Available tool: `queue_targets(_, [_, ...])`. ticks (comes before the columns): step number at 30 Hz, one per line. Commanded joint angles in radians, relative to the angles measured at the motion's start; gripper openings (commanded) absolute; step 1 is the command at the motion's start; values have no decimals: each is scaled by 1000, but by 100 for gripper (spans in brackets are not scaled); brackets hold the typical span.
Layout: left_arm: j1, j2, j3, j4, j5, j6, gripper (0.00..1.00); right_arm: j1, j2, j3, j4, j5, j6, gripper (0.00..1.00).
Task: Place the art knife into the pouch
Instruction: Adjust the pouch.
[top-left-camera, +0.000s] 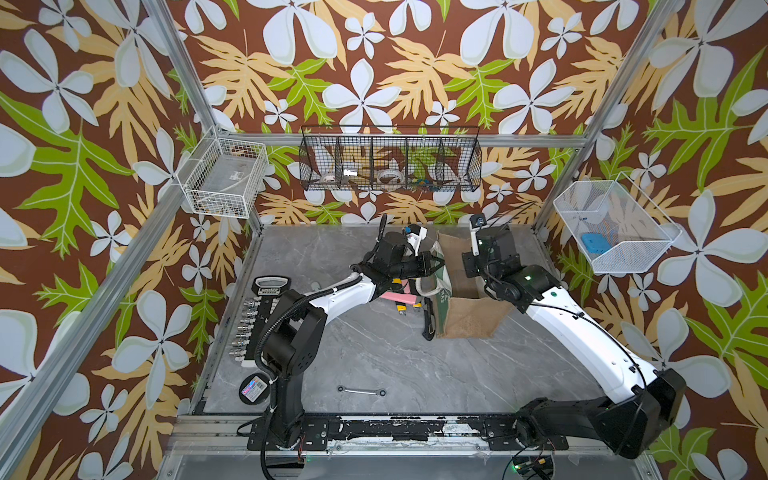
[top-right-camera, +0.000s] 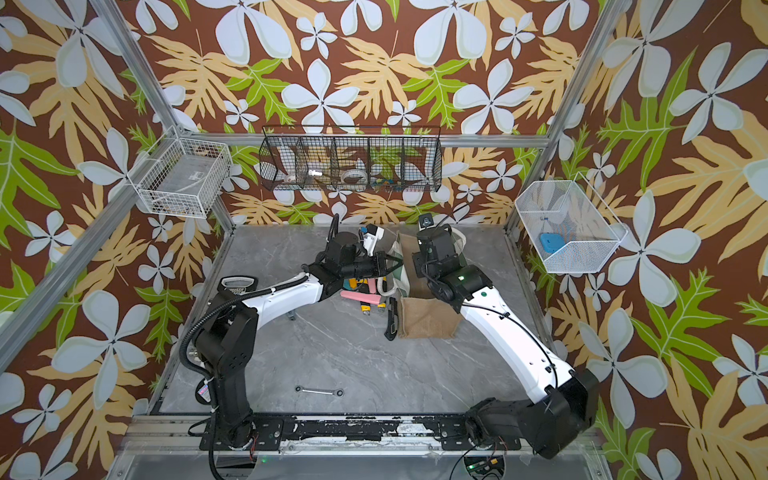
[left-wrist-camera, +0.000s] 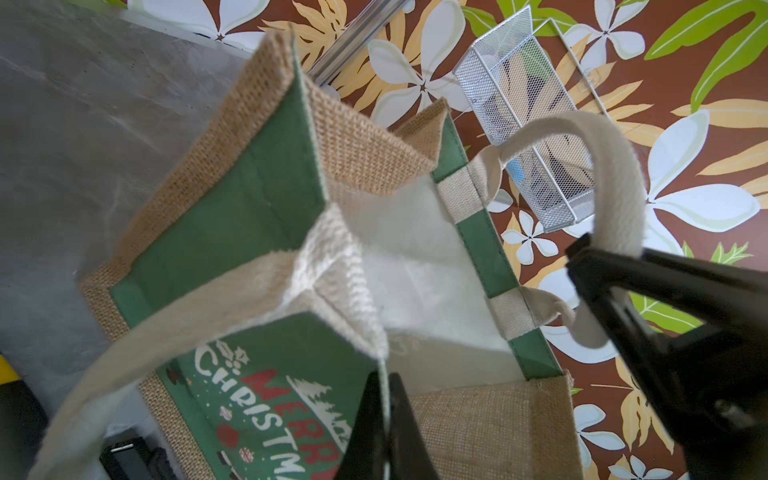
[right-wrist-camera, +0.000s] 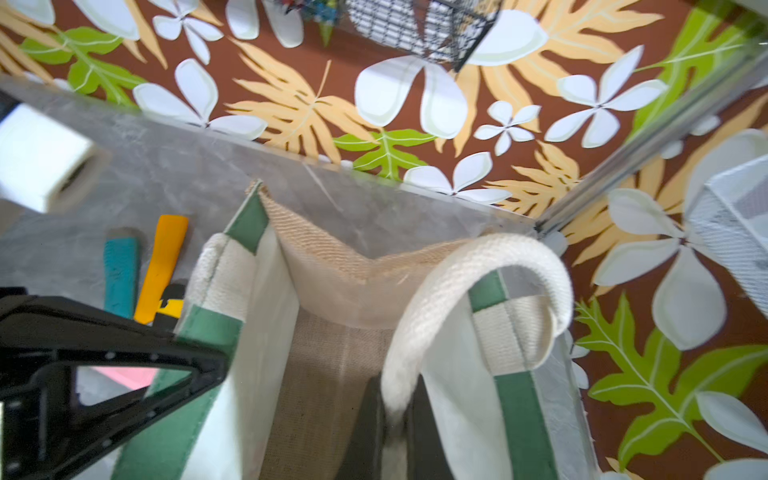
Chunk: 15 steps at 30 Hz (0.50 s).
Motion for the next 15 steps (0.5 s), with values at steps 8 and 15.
queue_targets(8, [-2,26,39,-57,-49,60,0,-152,-127,-76,-28,159,115,24])
queue_targets(15, [-2,16,44,-68,-61,75,0,-209,-141,-82,-60,157,168,51])
